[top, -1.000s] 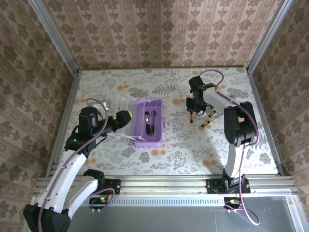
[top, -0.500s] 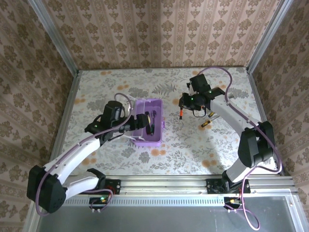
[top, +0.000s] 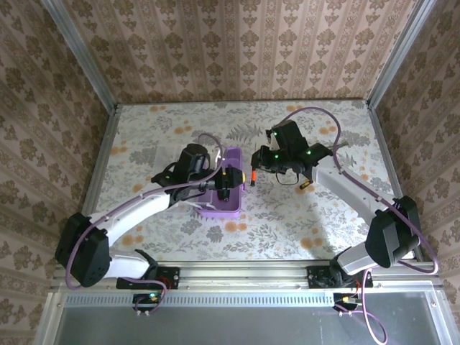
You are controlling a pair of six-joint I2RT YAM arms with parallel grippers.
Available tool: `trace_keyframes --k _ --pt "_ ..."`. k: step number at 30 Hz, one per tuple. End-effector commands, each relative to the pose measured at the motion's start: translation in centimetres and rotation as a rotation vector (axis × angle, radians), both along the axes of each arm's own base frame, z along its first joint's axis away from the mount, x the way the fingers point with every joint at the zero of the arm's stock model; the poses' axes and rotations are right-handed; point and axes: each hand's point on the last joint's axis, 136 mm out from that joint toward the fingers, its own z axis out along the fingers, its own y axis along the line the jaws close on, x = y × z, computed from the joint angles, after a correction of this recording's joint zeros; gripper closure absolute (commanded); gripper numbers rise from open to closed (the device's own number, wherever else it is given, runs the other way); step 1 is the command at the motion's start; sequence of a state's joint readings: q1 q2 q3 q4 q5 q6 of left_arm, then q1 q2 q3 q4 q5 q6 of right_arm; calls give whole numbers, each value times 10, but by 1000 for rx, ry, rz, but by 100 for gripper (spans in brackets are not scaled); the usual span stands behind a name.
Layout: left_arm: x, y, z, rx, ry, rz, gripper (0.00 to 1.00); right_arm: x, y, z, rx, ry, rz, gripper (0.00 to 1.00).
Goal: Pack the tool kit
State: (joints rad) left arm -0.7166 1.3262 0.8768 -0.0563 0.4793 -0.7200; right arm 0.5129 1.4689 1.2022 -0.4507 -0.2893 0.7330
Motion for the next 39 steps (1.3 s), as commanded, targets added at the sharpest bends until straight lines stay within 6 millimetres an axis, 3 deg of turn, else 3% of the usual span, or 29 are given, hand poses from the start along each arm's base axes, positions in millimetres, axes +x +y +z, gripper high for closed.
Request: trace_keyframes --k 1,8,9,11,15,22,29,32,35,37,39 --pt "2 -16 19 -67 -33 -24 39 -7 7 13 61 -19 -18 84" --pt "-4 -35 12 -79 -13 -69 41 -16 9 0 72 -1 -44 85" --pt "-5 -38 12 -80 -11 -78 42 -18 6 10 86 -28 -50 85" --pt "-6 -42 10 -82 -9 -84 45 -19 4 8 79 -24 -54 85" --pt "-6 -48 9 -96 0 -90 57 -21 5 7 88 -21 -56 85" --pt "-6 -51 8 -98 8 -98 70 -21 5 5 79 -17 -50 85" --pt "-7 -50 7 -97 13 -101 100 -21 5 4 79 -16 -53 84" --pt "-8 -49 10 -100 7 -97 100 -20 6 7 82 -20 -52 79" --pt "-7 -45 11 -91 0 -83 100 -18 1 14 53 -46 -61 64" --pt "-7 -44 13 -82 -7 -85 100 -13 -10 27 16 -83 -84 53" --pt "-7 -40 14 -64 -11 -78 100 -8 -23 42 16 -120 -112 49"
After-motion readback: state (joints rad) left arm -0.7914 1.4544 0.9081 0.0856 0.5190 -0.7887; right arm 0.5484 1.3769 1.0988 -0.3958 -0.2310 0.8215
